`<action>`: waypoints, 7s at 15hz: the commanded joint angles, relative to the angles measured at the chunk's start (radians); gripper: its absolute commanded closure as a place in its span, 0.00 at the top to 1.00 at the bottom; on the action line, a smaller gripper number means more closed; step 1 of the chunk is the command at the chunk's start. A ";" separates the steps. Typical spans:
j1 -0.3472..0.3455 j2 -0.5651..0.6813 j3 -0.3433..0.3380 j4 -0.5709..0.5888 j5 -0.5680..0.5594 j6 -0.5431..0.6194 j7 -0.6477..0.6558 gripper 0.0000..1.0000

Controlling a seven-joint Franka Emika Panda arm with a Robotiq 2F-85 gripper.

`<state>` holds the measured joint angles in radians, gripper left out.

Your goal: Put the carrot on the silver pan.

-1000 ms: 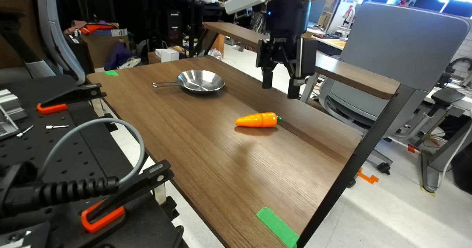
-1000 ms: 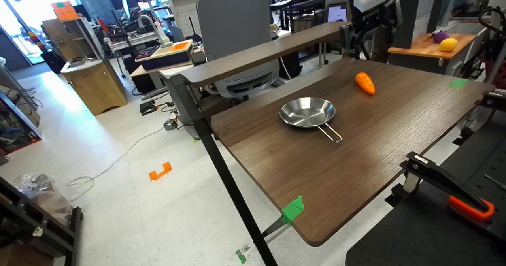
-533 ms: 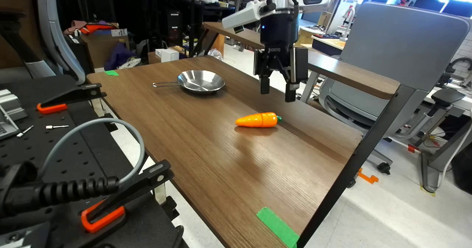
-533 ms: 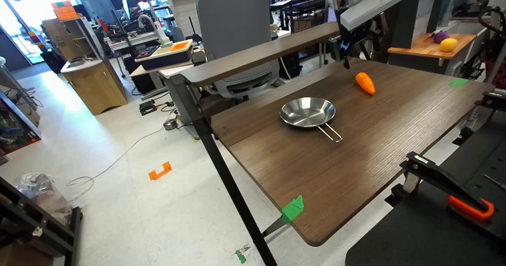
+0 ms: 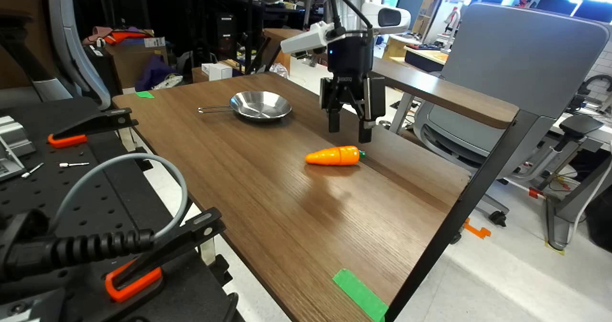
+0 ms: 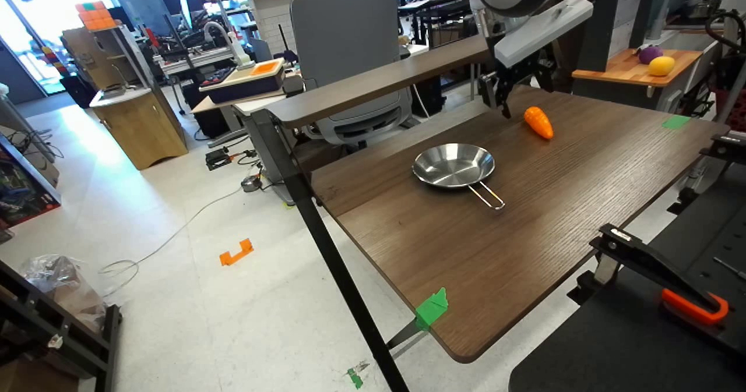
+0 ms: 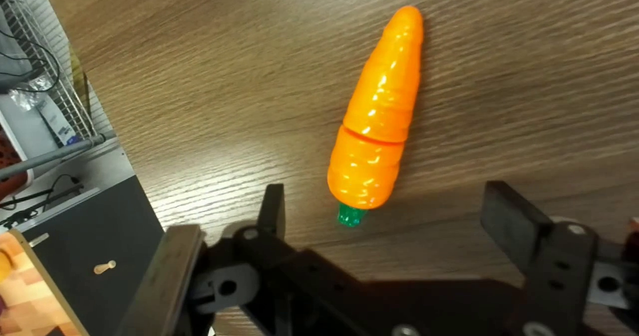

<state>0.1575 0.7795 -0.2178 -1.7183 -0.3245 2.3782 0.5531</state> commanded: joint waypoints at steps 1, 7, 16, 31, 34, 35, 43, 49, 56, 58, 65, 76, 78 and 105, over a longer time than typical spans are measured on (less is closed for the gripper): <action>0.017 0.028 -0.016 0.019 -0.003 0.027 0.000 1.00; 0.017 0.056 -0.021 0.022 -0.004 0.026 -0.005 1.00; 0.013 0.080 -0.027 0.030 0.002 0.013 -0.012 1.00; 0.007 0.082 -0.035 0.036 0.009 0.004 -0.011 0.15; 0.011 0.054 -0.050 0.030 0.005 0.015 0.004 0.15; 0.012 0.039 -0.054 0.028 0.005 0.020 0.007 0.15; 0.023 -0.113 -0.040 -0.011 -0.014 0.105 -0.041 0.15; 0.031 -0.225 0.020 -0.071 -0.002 0.139 -0.104 0.15; 0.052 -0.330 0.060 -0.159 -0.005 0.166 -0.093 0.15; 0.055 -0.353 0.072 -0.182 -0.003 0.165 -0.088 0.15; 0.048 -0.457 0.159 -0.281 0.043 0.163 -0.133 0.15; -0.027 -0.466 0.281 -0.289 0.283 0.132 -0.380 0.15; -0.045 -0.437 0.271 -0.280 0.273 0.121 -0.387 0.15; -0.036 -0.124 0.285 -0.076 0.037 -0.045 -0.661 0.15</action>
<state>0.1093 0.6014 0.0877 -1.8613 -0.2625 2.3389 -0.0303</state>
